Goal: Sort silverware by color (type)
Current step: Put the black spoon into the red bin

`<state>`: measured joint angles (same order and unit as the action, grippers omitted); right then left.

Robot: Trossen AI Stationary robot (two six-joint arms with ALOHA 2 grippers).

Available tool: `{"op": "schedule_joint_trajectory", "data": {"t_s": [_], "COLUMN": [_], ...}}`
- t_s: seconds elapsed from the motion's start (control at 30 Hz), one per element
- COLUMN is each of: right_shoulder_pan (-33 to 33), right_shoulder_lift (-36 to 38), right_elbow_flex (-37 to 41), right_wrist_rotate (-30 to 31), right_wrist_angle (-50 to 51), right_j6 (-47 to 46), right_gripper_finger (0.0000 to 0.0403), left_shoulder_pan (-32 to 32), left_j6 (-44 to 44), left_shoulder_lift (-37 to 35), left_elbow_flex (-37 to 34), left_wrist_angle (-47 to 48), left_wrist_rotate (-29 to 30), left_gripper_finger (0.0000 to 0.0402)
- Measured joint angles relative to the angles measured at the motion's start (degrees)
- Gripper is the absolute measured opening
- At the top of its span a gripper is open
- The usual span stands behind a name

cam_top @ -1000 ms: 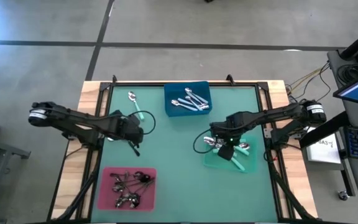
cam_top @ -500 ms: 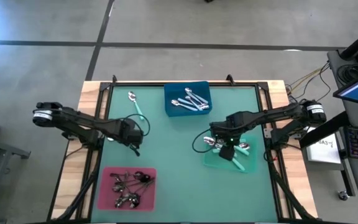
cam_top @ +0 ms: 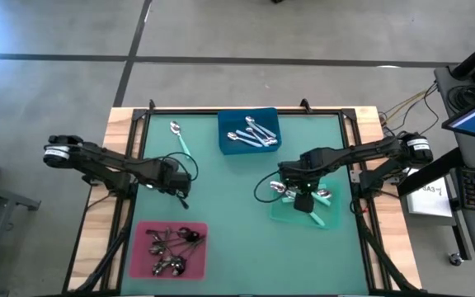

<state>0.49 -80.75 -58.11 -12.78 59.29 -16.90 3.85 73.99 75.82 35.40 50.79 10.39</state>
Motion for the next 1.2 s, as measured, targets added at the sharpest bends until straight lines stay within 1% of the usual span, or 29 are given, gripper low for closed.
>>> {"op": "schedule_joint_trajectory", "data": {"t_s": [0.07,0.2,0.3,0.4,0.6,0.73,0.8,1.03,1.2], "right_shoulder_pan": [0.0,0.0,0.0,0.0,0.0,0.0,0.0,0.0,0.0], "right_shoulder_lift": [0.0,0.0,0.0,0.0,0.0,0.0,0.0,0.0,0.0], "right_elbow_flex": [0.0,0.0,0.0,0.0,0.0,0.0,0.0,0.0,0.1], "right_wrist_rotate": [1.0,1.4,1.4,1.5,3.0,3.0,4.0,4.5,5.5], "right_wrist_angle": [0.0,0.0,0.0,0.0,-0.1,-0.2,-0.2,-0.2,-0.2], "right_j6": [1.2,2.7,3.6,4.1,7.0,8.0,8.0,8.9,10.7], "right_gripper_finger": [0.0219,0.0219,0.0219,0.0219,0.0219,0.0219,0.0219,0.0219,0.0219], "left_shoulder_pan": [0.1,1.3,2.9,5.4,9.8,11.6,12.3,14.0,14.3], "left_j6": [1.0,2.0,4.2,8.0,18.3,23.9,26.0,31.9,34.7], "left_shoulder_lift": [0.0,-0.1,-0.1,0.0,0.0,0.0,0.0,0.9,5.4], "left_elbow_flex": [0.9,2.8,3.5,3.5,3.5,3.5,3.4,2.4,2.3], "left_wrist_angle": [1.8,1.5,-1.2,-2.0,-2.0,-2.0,-2.0,-2.0,-2.9], "left_wrist_rotate": [-0.4,-1.6,-3.7,-3.9,0.5,3.8,5.1,5.1,4.2], "left_gripper_finger": [0.0082,0.0082,0.0082,0.0082,0.0082,0.0082,0.0082,0.0082,0.0082]}}
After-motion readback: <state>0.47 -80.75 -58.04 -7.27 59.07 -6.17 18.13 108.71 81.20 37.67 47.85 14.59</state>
